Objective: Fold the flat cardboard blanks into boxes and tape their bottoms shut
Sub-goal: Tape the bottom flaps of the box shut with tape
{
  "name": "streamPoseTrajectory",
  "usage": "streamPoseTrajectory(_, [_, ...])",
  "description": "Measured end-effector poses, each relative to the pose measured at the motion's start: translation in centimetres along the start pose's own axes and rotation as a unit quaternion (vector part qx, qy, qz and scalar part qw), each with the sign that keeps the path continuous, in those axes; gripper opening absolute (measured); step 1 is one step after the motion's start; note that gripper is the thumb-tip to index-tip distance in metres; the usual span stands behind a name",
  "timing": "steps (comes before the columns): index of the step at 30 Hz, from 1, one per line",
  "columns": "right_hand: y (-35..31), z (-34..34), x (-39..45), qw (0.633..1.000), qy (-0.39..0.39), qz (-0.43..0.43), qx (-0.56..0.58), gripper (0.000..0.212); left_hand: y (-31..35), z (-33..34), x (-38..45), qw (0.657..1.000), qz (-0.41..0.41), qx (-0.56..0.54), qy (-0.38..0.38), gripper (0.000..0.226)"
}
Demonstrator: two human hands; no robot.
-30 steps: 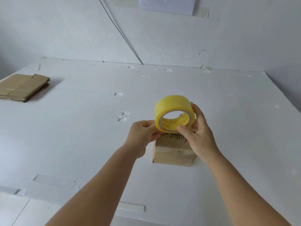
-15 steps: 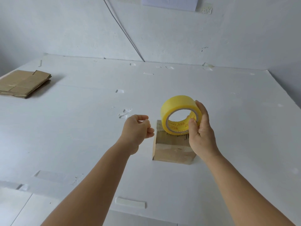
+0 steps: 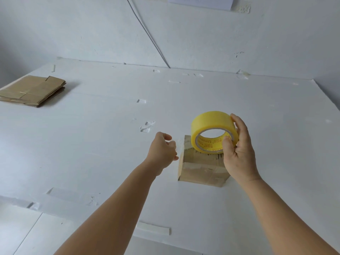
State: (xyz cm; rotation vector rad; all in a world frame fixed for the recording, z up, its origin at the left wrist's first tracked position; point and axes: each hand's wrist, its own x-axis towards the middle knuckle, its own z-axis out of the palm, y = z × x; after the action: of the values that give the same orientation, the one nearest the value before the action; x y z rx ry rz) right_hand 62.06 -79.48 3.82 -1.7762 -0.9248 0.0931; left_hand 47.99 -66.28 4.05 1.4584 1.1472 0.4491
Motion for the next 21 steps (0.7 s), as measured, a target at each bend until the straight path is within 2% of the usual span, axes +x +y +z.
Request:
streamPoseTrajectory(8, [-0.1, 0.2, -0.2, 1.000, -0.003, 0.001, 0.019, 0.048, -1.5, 0.6, 0.6, 0.997, -0.019, 0.044, -0.058, 0.016])
streamPoseTrajectory(11, [-0.4, 0.3, -0.2, 1.000, -0.011, 0.011, 0.018, 0.052, -1.4, 1.1, 0.7, 0.994, -0.001, 0.082, -0.065, 0.014])
streamPoseTrajectory(14, [-0.6, 0.2, -0.1, 1.000, -0.011, 0.019, 0.012, 0.055, -1.3, 0.6, 0.5, 0.982, 0.004, 0.180, -0.059, 0.031])
streamPoseTrajectory(16, [-0.7, 0.2, -0.3, 1.000, -0.012, 0.020, 0.012, 0.056, -1.9, -0.1, 0.3, 0.978, -0.006, 0.206, -0.045, 0.041])
streamPoseTrajectory(20, [-1.0, 0.3, -0.1, 0.999, -0.015, 0.026, 0.011, 0.058, -2.2, -0.3, -0.7, 0.970, 0.157, 0.168, 0.077, 0.019])
streamPoseTrajectory(21, [-1.1, 0.3, -0.1, 0.999, -0.015, 0.028, 0.011, 0.058, -2.1, 0.0, -1.2, 0.966, 0.188, 0.157, 0.084, 0.022])
